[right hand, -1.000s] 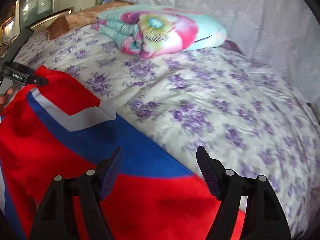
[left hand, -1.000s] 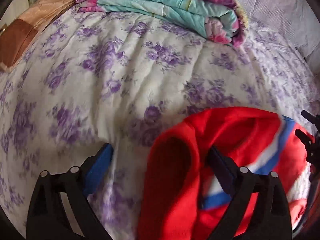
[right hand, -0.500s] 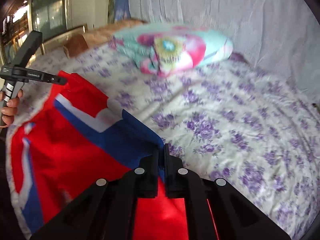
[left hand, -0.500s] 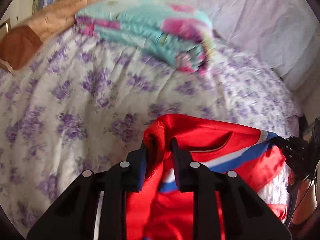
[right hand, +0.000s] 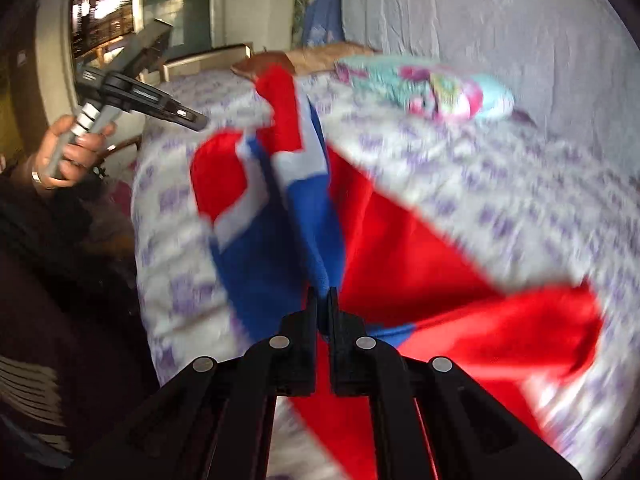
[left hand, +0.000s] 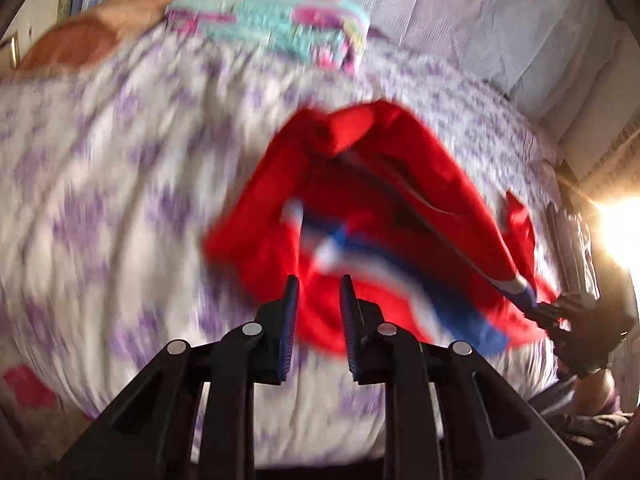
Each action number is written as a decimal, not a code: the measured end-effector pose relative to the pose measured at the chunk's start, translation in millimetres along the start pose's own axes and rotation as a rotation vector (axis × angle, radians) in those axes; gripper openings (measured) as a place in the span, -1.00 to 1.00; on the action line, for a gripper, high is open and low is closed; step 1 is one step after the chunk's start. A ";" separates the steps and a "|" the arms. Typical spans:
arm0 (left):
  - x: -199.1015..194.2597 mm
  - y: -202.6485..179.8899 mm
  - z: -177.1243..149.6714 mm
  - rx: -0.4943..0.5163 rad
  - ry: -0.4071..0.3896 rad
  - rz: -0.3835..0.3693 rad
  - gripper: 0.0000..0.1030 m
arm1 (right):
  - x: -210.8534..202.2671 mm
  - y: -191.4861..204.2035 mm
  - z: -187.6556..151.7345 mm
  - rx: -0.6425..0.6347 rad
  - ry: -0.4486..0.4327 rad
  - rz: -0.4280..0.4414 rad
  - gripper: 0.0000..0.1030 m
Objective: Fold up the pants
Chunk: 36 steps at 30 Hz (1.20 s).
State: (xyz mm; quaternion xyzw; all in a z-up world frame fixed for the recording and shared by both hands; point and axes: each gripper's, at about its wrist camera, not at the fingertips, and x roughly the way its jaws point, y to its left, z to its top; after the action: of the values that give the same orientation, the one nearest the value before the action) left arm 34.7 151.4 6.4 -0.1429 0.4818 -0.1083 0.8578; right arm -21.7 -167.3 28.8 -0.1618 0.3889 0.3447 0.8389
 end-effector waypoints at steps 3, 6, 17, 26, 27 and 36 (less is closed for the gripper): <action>3.5 5.2 -6.4 -0.056 0.021 -0.088 -0.57 | 10.8 0.1 -13.8 0.076 -0.019 -0.003 -0.91; -2.8 -9.3 5.3 -0.068 -0.042 -0.128 0.89 | 13.9 1.8 -16.2 0.091 -0.035 -0.016 -0.91; 16.3 -7.1 33.2 -0.223 -0.032 -0.229 0.89 | 20.1 -2.8 -22.3 0.132 -0.060 -0.008 -0.90; 68.4 6.2 47.7 -0.338 0.125 -0.293 0.89 | 20.4 -3.7 -22.6 0.145 -0.064 -0.012 -0.90; 61.5 2.0 46.6 -0.319 0.108 -0.295 0.89 | 20.3 -4.2 -23.0 0.148 -0.066 -0.011 -0.90; 53.7 -16.4 71.9 -0.195 0.035 -0.216 -0.83 | 17.5 -3.5 -22.5 0.162 -0.090 -0.021 -0.90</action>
State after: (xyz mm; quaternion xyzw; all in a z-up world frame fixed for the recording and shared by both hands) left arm 123.1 128.9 5.0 -0.2746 0.4869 -0.1550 0.8146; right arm -23.3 -174.0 0.9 -0.0817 0.3759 0.3103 0.8694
